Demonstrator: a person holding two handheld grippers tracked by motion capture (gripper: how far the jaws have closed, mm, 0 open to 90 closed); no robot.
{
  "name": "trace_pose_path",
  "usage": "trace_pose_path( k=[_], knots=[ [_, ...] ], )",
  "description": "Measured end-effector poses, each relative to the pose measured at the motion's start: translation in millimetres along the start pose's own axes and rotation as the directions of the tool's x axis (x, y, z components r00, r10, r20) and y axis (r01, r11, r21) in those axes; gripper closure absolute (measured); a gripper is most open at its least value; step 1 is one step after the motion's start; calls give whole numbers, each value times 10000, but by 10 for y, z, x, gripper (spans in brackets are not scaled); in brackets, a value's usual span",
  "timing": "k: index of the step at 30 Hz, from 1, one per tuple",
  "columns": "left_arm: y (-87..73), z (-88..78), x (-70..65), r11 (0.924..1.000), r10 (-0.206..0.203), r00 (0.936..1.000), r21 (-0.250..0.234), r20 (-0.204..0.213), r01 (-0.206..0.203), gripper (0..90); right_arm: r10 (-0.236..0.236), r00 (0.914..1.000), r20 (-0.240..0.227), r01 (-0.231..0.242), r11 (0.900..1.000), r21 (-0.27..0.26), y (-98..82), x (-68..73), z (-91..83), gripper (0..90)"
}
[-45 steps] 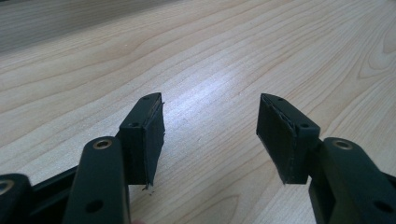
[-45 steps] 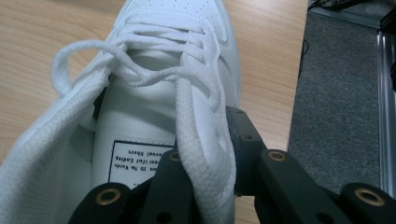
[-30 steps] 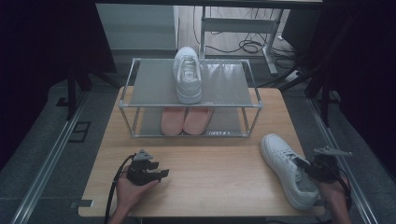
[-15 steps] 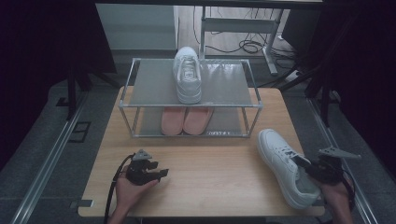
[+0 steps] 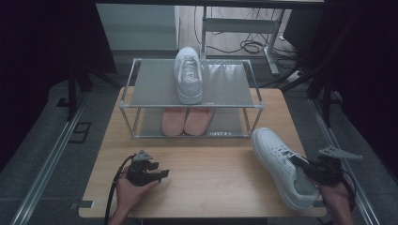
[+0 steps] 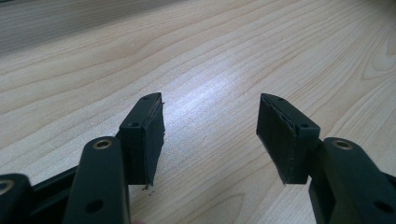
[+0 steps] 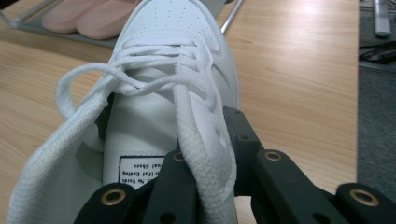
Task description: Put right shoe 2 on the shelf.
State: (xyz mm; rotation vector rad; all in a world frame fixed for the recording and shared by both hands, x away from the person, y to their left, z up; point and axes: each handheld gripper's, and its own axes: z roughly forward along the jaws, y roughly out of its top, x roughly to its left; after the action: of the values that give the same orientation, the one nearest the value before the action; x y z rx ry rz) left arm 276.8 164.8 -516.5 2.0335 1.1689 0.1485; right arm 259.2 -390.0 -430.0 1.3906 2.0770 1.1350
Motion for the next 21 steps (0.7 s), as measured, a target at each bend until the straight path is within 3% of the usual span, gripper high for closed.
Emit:
trace_pose_path(
  k=[12,21],
  knots=[
    [0,8,-4,10000,8,10000,34,-20,-8,418,-171,9987,-486,165,9998,-135,70,123,24,830],
    [-3,11,0,10000,-1,10000,44,-3,1,417,-481,9942,-964,428,9975,-564,198,295,-25,830]
  ],
)
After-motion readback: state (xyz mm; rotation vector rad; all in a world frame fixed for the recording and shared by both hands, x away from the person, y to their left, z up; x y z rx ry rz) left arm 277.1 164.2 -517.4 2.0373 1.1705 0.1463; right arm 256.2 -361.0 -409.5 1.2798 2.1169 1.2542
